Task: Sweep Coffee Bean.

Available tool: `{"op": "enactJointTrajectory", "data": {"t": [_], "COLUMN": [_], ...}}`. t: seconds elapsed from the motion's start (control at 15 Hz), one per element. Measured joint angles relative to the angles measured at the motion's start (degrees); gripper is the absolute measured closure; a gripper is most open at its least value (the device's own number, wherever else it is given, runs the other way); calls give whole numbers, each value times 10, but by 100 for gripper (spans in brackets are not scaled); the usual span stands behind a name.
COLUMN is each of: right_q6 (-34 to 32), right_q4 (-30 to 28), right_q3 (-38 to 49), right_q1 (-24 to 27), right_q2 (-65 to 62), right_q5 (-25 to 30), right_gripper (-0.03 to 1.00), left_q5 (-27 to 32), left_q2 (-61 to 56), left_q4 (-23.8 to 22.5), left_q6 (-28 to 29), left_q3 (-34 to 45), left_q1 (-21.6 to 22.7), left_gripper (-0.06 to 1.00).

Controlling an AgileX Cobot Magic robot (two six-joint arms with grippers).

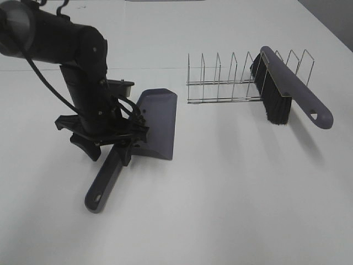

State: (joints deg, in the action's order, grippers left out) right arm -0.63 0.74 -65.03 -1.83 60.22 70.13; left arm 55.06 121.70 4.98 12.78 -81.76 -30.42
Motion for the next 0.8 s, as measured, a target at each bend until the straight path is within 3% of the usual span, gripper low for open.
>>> {"op": "enactJointTrajectory", "data": {"t": [0.2,0.47,0.67,0.73,0.8], "right_q6": [-2,-3,-3,-3,-3], "right_q4": [0,0,0,0,0], "right_q3": [0,0,0,0,0], "right_q1": [0,0,0,0,0], "right_q2": [-41,-76,-93,-109,-124], "right_q5": [1,1,1,1,1], "right_gripper": [22,22,22,22,22], "left_q5": [15,49,66,103,108], "left_q2": [-62,-143,-199,-239,-269], "left_q4": [-11,-26,-42,-50,-50], "left_q6": [-1,-45,-88,-109,-111], "left_q3": [1,1,1,6,23], "left_q1": [17,136,205,226,227], "left_gripper": [37,37,37,37,37]}}
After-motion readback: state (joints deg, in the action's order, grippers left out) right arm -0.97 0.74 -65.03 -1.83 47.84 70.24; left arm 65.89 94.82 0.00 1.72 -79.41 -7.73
